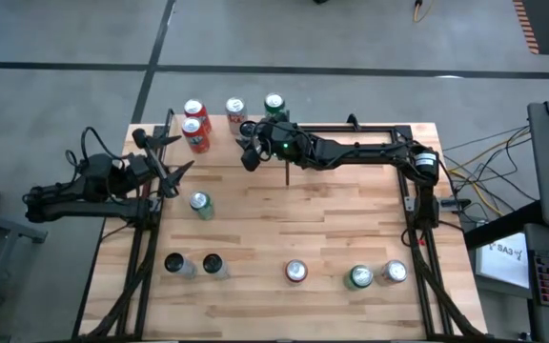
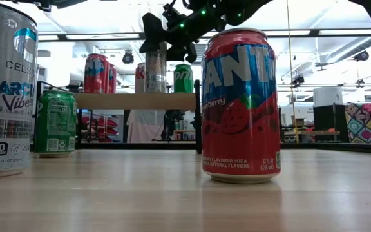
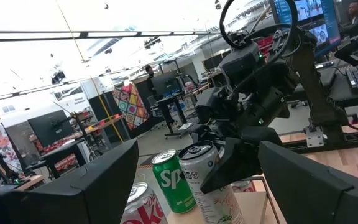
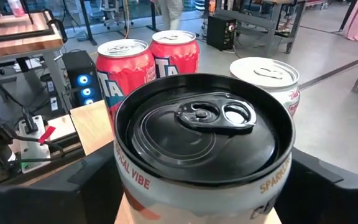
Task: Place canned beverage on shelf
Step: Put the white and yellow soda can on the shelf
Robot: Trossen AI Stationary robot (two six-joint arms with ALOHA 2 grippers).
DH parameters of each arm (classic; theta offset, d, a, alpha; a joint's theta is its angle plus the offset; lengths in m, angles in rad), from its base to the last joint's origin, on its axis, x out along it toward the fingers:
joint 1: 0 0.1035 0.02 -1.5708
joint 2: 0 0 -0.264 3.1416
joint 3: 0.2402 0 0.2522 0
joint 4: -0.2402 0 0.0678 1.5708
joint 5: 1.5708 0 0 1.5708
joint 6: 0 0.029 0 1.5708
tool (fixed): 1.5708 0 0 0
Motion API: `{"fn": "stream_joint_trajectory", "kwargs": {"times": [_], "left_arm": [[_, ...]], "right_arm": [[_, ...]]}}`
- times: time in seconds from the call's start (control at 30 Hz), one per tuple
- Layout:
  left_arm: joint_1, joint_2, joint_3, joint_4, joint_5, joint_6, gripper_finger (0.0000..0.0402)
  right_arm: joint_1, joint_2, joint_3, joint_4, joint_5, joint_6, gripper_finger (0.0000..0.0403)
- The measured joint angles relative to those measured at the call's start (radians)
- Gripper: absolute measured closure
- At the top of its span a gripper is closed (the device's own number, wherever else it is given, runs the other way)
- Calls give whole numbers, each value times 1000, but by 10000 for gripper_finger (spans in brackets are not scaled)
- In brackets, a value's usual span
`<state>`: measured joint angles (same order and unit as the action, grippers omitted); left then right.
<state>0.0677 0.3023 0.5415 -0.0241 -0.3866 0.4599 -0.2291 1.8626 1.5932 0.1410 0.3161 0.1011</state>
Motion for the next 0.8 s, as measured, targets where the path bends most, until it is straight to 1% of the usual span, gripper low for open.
{"fn": "stream_joint_trajectory", "kwargs": {"times": [0.57, 0.8], "left_arm": [[0, 0, 0, 0, 0, 0, 83], [0, 0, 0, 0, 0, 0, 83]], "right_arm": [[4, -95, 1, -7, -1, -9, 87], [22, -154, 1, -42, -2, -52, 87]]}}
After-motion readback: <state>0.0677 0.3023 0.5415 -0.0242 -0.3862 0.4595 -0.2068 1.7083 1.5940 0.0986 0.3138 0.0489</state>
